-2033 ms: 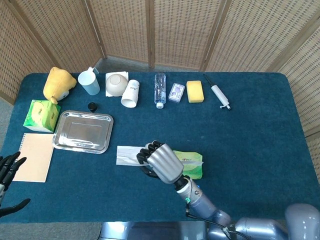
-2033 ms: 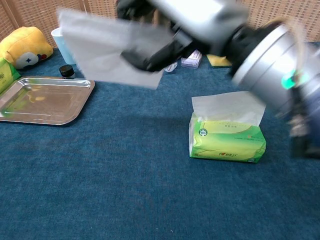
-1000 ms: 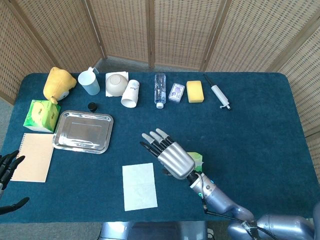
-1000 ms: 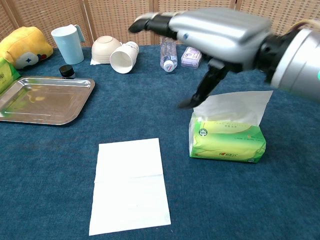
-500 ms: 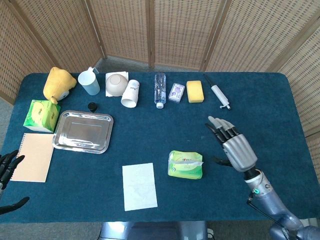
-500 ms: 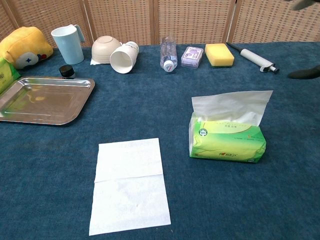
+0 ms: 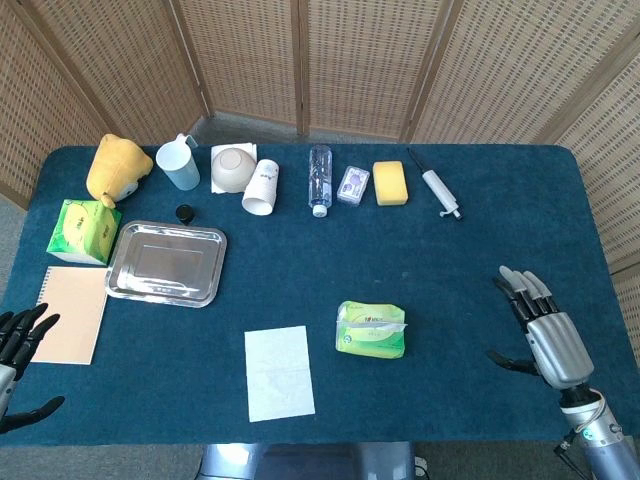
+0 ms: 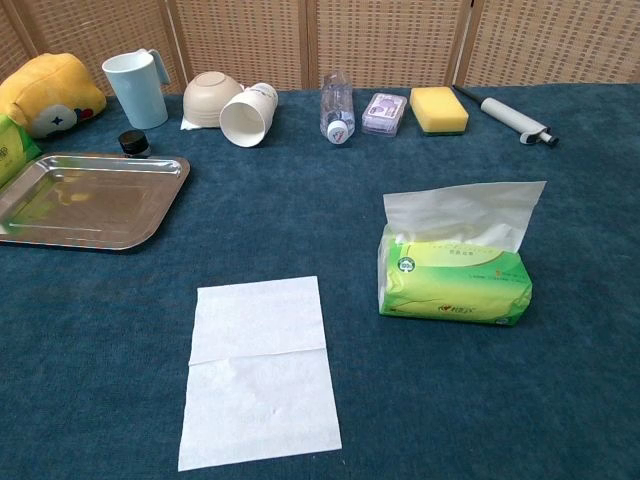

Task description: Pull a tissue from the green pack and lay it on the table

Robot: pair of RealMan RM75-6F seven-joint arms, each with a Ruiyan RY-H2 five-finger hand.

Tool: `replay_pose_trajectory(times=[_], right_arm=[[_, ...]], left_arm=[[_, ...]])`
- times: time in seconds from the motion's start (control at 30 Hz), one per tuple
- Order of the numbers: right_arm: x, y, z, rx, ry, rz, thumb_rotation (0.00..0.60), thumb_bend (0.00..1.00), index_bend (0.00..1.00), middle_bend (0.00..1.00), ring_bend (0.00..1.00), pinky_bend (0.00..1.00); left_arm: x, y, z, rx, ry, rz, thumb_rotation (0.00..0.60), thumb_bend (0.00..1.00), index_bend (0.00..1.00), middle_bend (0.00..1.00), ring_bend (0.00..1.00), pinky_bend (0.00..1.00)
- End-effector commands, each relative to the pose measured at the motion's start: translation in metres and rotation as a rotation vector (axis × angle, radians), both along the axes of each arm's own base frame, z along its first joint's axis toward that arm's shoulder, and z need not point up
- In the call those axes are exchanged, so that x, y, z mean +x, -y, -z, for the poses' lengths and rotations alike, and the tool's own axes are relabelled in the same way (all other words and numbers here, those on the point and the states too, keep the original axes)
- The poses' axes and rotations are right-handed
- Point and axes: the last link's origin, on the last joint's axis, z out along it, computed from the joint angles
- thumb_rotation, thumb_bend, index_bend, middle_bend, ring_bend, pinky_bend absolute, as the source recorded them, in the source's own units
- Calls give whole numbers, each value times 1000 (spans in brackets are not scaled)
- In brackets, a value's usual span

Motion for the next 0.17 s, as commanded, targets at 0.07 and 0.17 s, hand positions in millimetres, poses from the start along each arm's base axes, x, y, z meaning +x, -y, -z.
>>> replay_pose_trajectory(times=[0.07, 0.17], right_arm=[[-5, -15, -5, -1, -75, 95, 600, 0, 0, 0, 0, 3], [-8, -19, -5, -21, -94, 126, 600, 0, 0, 0, 0, 0]], left_arm=[[0, 1, -1, 5, 1, 2, 600, 0, 0, 0, 0, 0], [-1, 1, -3, 12, 1, 2, 600, 0, 0, 0, 0, 0]])
